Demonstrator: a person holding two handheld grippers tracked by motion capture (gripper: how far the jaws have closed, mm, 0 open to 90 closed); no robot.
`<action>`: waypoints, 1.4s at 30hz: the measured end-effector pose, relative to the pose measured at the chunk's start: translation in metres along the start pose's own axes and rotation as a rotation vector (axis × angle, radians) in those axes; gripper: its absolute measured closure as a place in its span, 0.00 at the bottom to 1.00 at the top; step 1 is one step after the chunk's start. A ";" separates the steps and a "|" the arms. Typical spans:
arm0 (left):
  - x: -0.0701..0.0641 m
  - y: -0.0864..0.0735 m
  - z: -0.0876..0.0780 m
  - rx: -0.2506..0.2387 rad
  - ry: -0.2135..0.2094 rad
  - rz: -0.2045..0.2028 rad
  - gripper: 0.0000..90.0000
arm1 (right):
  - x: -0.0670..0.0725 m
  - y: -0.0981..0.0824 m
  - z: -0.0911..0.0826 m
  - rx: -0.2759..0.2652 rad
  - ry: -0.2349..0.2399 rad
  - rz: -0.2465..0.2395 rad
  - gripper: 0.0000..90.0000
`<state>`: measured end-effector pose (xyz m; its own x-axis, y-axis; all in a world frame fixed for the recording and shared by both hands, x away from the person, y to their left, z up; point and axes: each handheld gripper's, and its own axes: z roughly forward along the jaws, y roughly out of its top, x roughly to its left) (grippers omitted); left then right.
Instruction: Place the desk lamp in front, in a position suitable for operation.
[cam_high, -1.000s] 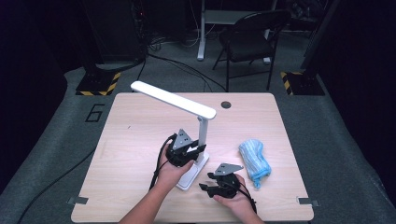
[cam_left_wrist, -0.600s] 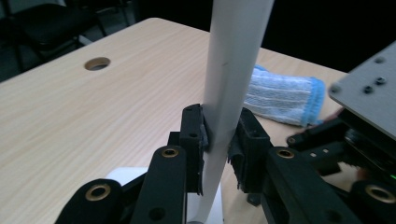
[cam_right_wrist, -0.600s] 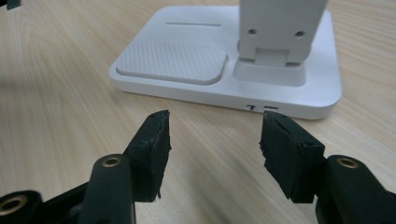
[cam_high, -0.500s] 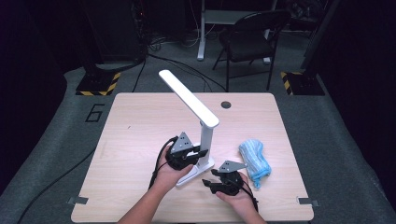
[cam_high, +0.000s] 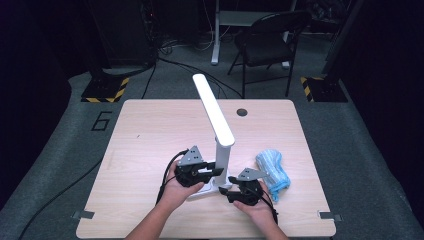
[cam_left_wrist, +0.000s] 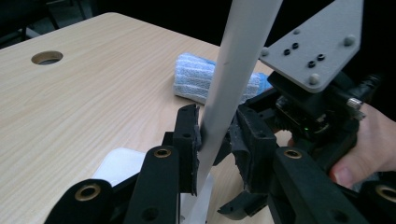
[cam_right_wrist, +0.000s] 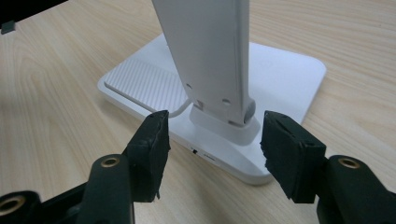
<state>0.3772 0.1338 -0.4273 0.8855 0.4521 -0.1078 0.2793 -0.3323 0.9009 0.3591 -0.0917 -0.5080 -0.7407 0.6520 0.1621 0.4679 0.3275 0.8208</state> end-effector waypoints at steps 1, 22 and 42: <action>-0.001 0.000 -0.003 -0.003 -0.003 -0.004 0.80 | 0.001 0.000 0.001 -0.005 0.002 -0.006 0.46; -0.003 -0.002 -0.020 0.005 0.047 0.006 0.80 | 0.002 0.013 0.007 -0.047 0.018 -0.033 0.52; -0.003 -0.014 -0.052 -0.037 0.090 -0.058 0.67 | 0.031 0.016 0.020 -0.023 0.107 -0.110 0.53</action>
<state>0.3512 0.1795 -0.4174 0.8305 0.5430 -0.1237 0.3142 -0.2734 0.9091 0.3531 -0.0532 -0.5009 -0.8344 0.5363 0.1270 0.3710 0.3763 0.8489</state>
